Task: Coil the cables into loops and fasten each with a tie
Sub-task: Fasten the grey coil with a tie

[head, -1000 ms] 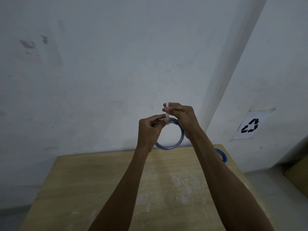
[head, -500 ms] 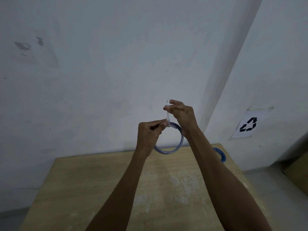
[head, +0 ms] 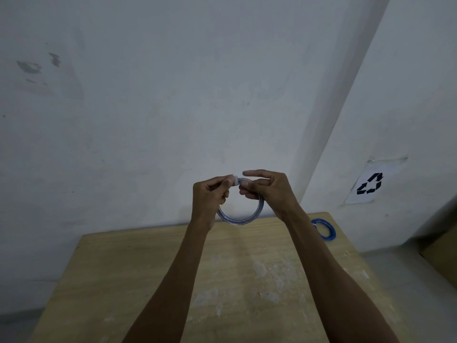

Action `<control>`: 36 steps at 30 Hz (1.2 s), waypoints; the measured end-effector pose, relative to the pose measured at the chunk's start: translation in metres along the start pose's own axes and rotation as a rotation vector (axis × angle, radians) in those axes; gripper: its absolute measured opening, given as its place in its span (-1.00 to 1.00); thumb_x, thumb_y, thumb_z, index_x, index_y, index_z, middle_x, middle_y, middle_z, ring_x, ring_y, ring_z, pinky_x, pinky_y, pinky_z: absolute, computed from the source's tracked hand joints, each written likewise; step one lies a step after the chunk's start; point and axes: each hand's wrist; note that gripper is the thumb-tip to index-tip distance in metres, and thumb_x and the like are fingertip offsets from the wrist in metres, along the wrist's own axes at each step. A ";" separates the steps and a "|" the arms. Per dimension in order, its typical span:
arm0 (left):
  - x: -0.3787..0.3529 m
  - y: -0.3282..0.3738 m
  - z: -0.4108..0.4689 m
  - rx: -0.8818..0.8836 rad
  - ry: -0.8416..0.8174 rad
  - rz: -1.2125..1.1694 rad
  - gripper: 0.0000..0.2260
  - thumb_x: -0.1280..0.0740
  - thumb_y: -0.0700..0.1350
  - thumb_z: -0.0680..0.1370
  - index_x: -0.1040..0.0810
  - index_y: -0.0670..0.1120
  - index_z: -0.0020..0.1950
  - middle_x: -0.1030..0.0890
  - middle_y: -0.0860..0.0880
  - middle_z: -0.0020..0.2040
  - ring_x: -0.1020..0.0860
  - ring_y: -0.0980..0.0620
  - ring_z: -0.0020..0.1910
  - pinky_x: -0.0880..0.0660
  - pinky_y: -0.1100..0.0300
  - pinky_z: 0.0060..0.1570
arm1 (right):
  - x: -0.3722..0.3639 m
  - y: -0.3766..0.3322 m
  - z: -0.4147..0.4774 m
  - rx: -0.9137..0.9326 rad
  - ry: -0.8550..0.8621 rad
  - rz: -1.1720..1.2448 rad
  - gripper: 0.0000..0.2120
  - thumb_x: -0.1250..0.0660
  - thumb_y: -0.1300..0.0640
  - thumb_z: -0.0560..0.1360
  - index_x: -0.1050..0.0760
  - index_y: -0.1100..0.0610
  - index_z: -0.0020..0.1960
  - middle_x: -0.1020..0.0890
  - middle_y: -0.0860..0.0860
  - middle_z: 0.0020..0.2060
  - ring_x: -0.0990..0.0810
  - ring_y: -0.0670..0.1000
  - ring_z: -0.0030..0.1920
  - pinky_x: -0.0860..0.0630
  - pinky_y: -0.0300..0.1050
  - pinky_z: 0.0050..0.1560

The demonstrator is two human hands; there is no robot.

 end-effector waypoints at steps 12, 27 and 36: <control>-0.010 -0.002 0.005 -0.049 0.226 -0.154 -0.94 -0.50 -0.20 0.53 -0.78 -0.09 -0.05 -0.67 -0.20 -0.25 -0.33 0.01 -0.41 -0.34 0.23 -0.38 | -0.008 0.006 -0.006 0.125 0.041 0.042 -0.69 -0.42 0.24 0.57 -0.58 0.26 0.30 -0.76 0.20 -0.03 -0.77 0.21 -0.07 -0.69 -0.07 0.00; 0.010 -0.010 -0.006 0.070 -0.038 -0.184 -0.80 -0.35 -0.39 0.59 -0.66 -0.20 0.15 -0.74 -0.24 0.04 -0.73 -0.16 0.03 -0.66 0.04 0.10 | 0.018 0.014 -0.014 0.020 0.049 0.101 -0.59 -0.47 0.27 0.51 -0.53 0.23 0.35 -0.74 0.22 0.03 -0.75 0.24 0.00 -0.68 0.03 0.05; 0.004 -0.003 -0.001 0.151 -0.122 -0.281 -0.64 -0.39 -0.32 0.58 -0.54 -0.19 0.38 -0.71 -0.22 0.14 -0.71 -0.19 0.10 -0.63 0.03 0.13 | 0.035 0.013 -0.018 0.010 0.040 0.049 -0.67 -0.48 0.33 0.49 -0.59 0.30 0.25 -0.74 0.26 -0.07 -0.76 0.19 -0.02 -0.67 -0.04 0.00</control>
Point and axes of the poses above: each hand's wrist, its own z-axis towards the middle knuckle, its own x-axis out of the back of the hand, y = z × x
